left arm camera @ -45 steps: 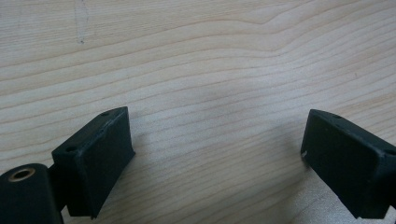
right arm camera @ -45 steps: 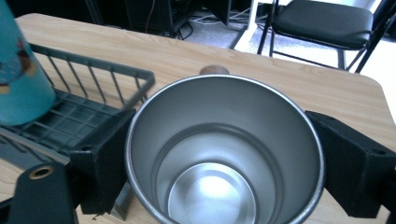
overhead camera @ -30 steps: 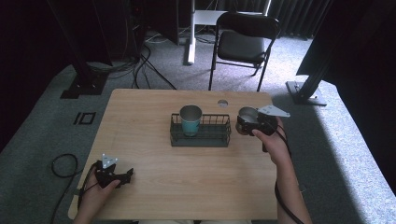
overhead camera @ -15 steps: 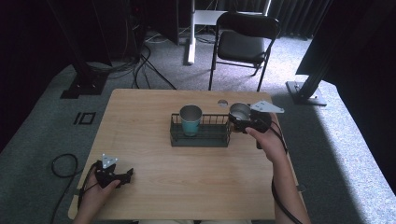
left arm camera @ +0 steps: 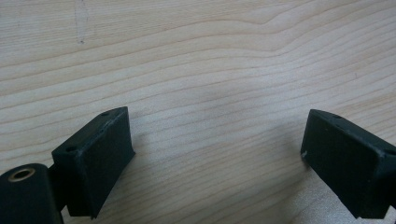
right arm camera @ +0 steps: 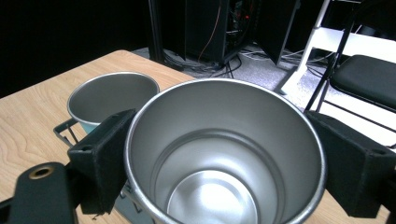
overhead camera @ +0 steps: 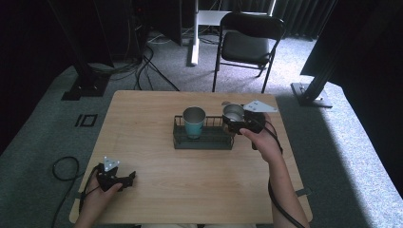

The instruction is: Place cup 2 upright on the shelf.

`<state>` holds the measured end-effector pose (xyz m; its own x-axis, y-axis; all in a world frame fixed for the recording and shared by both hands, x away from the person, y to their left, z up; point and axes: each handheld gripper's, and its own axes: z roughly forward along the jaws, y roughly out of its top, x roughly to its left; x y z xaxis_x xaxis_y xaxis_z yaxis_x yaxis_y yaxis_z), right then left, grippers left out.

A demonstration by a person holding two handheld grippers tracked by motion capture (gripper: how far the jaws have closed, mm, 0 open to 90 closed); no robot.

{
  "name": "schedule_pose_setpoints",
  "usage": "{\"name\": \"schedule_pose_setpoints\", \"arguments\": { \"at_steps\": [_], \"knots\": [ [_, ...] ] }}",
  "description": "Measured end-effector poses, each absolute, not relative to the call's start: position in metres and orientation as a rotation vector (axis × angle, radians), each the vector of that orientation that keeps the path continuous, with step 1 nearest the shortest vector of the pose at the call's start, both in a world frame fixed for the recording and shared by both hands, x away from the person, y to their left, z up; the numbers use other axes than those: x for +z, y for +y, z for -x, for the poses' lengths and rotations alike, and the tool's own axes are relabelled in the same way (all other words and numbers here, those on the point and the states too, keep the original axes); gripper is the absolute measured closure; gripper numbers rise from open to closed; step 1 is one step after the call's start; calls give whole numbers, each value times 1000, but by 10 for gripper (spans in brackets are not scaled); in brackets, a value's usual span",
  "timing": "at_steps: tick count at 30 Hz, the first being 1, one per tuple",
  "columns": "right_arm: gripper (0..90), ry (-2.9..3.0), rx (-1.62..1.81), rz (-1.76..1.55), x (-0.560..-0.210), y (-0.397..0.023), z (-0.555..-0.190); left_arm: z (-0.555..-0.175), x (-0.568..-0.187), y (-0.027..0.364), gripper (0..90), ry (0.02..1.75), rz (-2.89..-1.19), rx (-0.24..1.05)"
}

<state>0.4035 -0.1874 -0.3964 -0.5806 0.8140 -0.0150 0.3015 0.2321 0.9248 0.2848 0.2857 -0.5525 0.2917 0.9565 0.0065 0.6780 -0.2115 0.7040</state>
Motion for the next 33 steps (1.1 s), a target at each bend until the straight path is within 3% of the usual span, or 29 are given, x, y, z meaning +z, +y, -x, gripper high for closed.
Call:
{"name": "schedule_pose_setpoints", "arguments": {
  "at_steps": [33],
  "knots": [
    [130, 2037, 1297, -1068, -429, -149, -436, -285, -553, 286, 96, 1456, -1969, 607]
  ]
}}
